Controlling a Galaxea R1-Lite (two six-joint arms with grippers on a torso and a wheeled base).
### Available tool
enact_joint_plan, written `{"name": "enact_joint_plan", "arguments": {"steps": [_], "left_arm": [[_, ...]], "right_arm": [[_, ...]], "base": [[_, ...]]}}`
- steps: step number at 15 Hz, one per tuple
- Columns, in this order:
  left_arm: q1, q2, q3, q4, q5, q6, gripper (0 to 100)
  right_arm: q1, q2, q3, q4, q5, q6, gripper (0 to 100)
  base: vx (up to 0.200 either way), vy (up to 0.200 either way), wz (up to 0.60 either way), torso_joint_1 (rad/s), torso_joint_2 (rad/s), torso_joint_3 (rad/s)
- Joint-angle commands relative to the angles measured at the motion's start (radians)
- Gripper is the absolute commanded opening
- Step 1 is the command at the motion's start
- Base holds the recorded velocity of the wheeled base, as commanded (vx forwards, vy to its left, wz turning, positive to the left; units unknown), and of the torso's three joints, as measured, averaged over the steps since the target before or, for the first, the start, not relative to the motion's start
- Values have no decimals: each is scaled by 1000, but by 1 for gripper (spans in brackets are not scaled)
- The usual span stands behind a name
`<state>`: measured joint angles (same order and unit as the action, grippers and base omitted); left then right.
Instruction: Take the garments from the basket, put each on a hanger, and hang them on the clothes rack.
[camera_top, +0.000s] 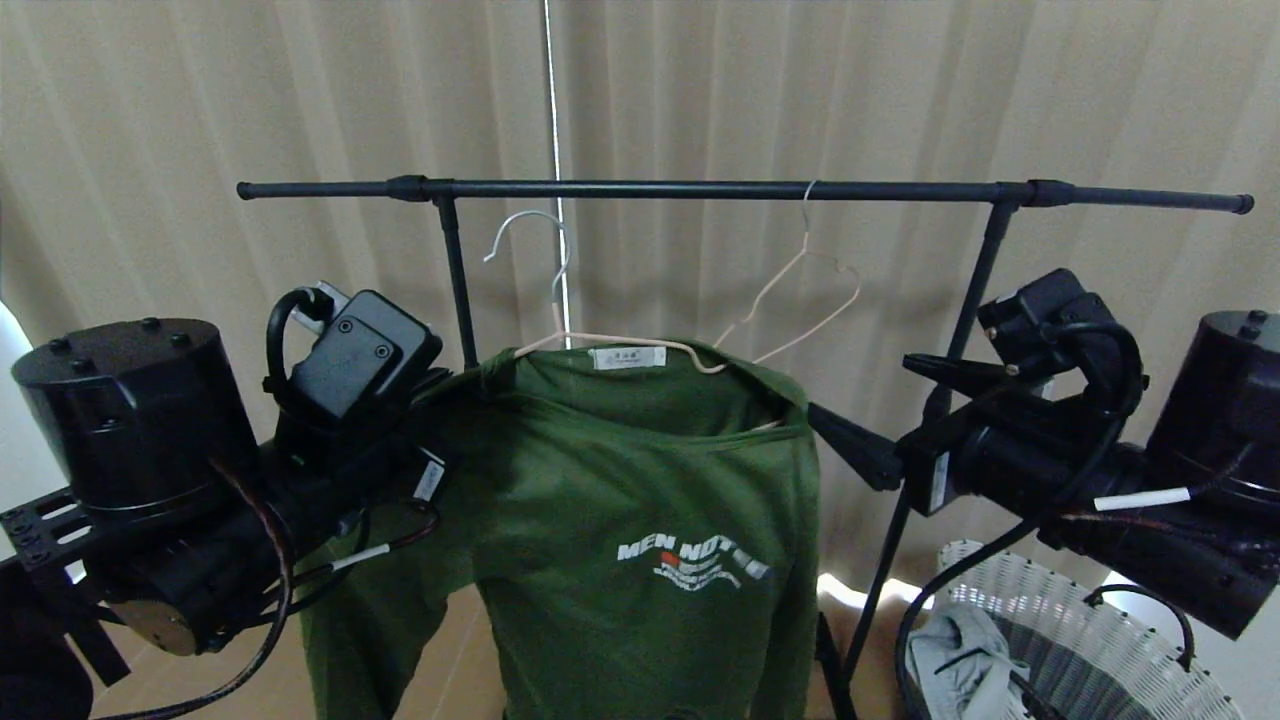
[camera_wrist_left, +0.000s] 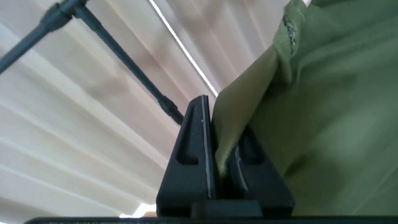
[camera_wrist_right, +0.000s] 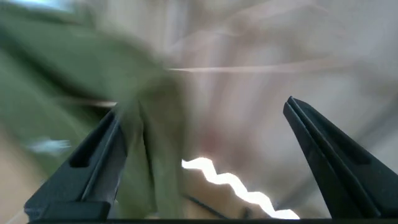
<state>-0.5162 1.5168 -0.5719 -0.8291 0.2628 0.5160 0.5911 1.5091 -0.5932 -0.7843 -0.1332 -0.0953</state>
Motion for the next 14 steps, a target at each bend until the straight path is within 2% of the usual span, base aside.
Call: {"name": "enact_joint_plan", "arguments": {"steps": [1,6,10,14], "left_arm": [[1,13,-2,-1,0,-1,0],[-1,11,-2,-2,0,-2,0],[-8,-6,0,-2,-4,1,0],[-12,-4,4,-2,-8,4,0]], "right_arm": [[78,-26,26,-1,6,0,100],[79,-29,12,-1,49,-9,100],[70,2,-28,-1,50,-104,100],[70,28,-69,2,50,-138,100]], "base": [[0,0,0,0,0,0],[0,0,0,0,0,0],[0,0,0,0,0,0],[0,0,0,0,0,0]]}}
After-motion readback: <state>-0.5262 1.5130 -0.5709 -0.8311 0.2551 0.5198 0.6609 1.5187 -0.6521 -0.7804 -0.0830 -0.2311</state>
